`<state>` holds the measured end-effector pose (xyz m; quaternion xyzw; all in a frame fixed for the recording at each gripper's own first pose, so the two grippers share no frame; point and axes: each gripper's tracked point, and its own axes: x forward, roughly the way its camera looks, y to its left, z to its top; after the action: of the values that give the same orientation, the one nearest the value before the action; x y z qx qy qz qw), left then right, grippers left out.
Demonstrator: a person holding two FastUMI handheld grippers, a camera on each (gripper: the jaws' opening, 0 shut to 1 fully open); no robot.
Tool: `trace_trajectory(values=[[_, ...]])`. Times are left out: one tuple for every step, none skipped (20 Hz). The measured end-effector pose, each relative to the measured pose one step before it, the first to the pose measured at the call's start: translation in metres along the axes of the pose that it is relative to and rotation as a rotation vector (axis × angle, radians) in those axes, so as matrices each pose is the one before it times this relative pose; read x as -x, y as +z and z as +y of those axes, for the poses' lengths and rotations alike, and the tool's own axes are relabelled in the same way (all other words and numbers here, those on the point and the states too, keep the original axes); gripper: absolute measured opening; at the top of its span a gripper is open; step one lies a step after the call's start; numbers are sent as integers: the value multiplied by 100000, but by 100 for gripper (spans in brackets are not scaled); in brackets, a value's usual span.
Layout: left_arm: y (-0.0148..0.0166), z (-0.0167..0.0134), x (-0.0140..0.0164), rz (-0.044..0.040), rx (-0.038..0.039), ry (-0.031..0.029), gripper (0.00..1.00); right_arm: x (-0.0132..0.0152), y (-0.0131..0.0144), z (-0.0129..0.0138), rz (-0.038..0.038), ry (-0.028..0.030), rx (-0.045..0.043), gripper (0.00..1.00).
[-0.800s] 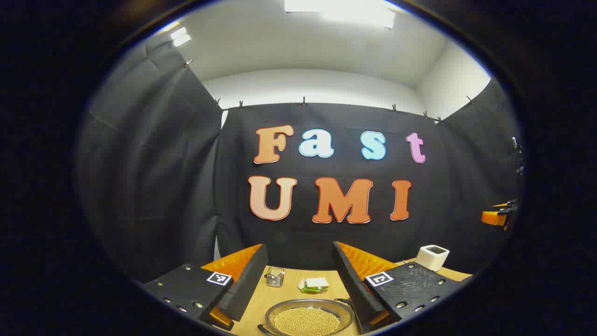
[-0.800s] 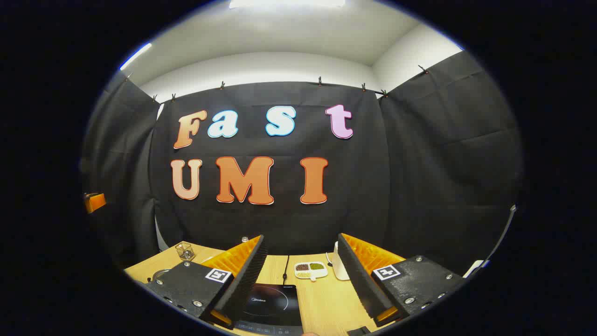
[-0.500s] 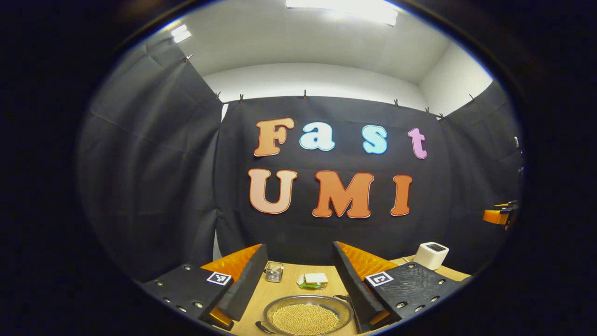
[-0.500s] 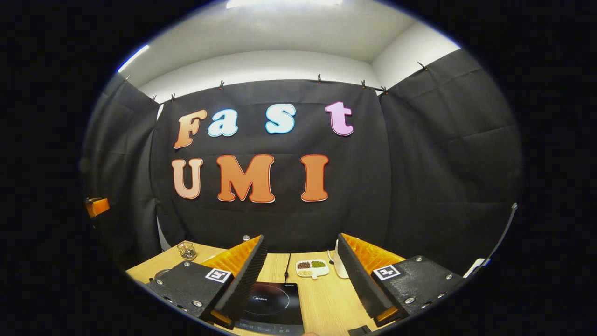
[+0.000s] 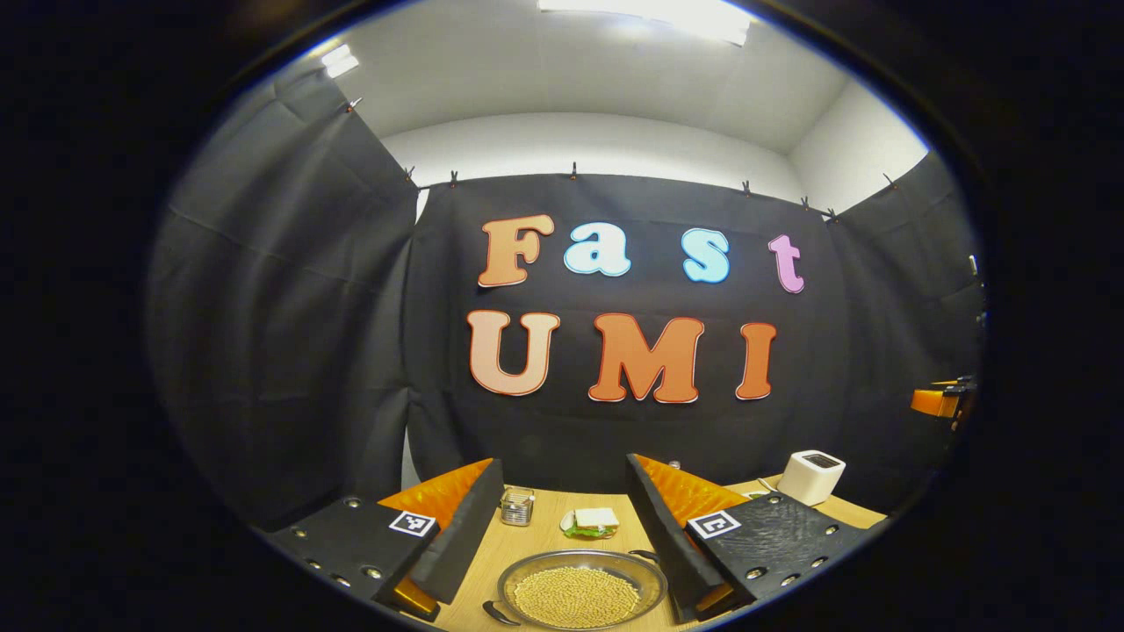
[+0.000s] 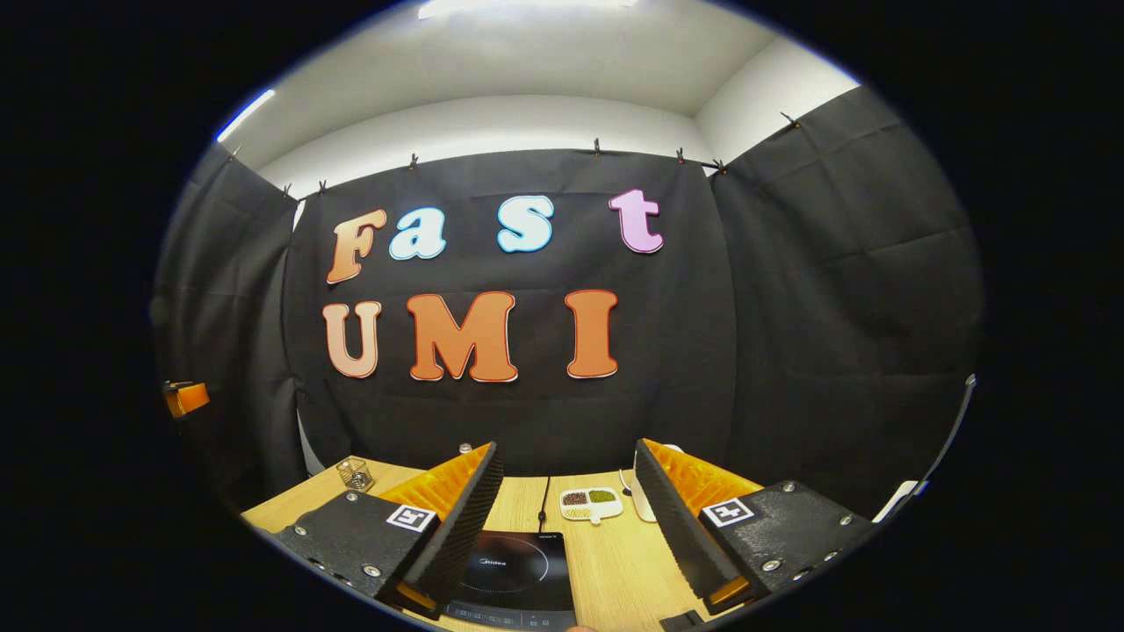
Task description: First push the handle of the pot to place it horizontally, then grasp the pot with both hands and set it on the induction cooktop.
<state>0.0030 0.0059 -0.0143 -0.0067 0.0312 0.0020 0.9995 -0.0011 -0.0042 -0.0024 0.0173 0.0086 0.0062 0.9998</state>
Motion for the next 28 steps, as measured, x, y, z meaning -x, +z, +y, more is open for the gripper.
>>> trace_trajectory(values=[[-13,221,154,2,-595,620,88,-85,-52,29,115,-64,-42,95],[23,334,-76,-59,-65,798,88,47,-52,-128,-112,-321,175,95],[-24,-107,-12,-30,469,-739,89,-66,-54,-97,-60,-493,766,95],[143,-244,158,-562,691,-674,93,75,-70,-179,-190,-513,757,95],[227,-146,20,-691,284,-710,86,-79,36,-50,-56,-343,310,95],[-64,265,-100,81,-164,383,79,-33,-5,34,228,143,-155,95],[-66,242,5,112,-1075,719,72,1,-132,134,357,475,-428,95],[14,-1,24,-533,-1225,-117,72,35,-85,174,302,475,-232,95],[199,-30,-14,-436,-825,-36,65,-68,-53,48,161,67,85,95],[70,-344,253,-161,-1083,-458,57,-10,-36,-40,-31,-45,308,95],[83,-428,74,-333,-858,-1256,56,-77,69,18,-111,-139,297,95],[172,-114,111,-421,190,-1316,55,-26,-33,47,55,40,154,95],[17,-249,21,92,260,-1293,49,1,-88,99,146,244,-29,95],[68,-337,65,-289,321,-1481,49,51,-11,156,123,257,-37,95],[81,-223,98,-292,425,-1406,37,-17,-47,24,231,230,73,95],[6,-203,41,-328,52,-1326,34,56,-64,78,22,132,71,95],[-27,-208,48,-141,-51,-772,34,-7,-63,92,82,-23,59,100],[-36,-1,43,65,-78,-1065,25,3,-142,-62,41,-18,-80,95],[-17,-117,-17,-231,-484,-870,18,-49,105,74,95,86,-268,95],[-220,395,-5,210,156,1019,18,-112,-78,-36,85,98,-280,95],[-86,-49,-17,214,497,-485,1,75,-85,53,30,72,-211,95],[-401,-142,393,426,189,-314,3,-47,-29,47,-1,103,-44,95],[-485,212,-124,988,28,248,3,-160,-101,110,64,171,42,95],[-840,131,13,1364,-55,307,3,-84,3,85,-56,278,23,95],[-772,232,32,1609,96,403,3,-61,-78,126,-85,223,-16,95],[-853,243,88,1858,102,456,3,-27,-54,-32,-167,256,-98,95],[-942,296,21,1834,-46,600,3,-135,-9,104,-145,228,-118,95],[-876,232,43,1579,-309,666,3,34,-71,21,-264,206,-67,95]])
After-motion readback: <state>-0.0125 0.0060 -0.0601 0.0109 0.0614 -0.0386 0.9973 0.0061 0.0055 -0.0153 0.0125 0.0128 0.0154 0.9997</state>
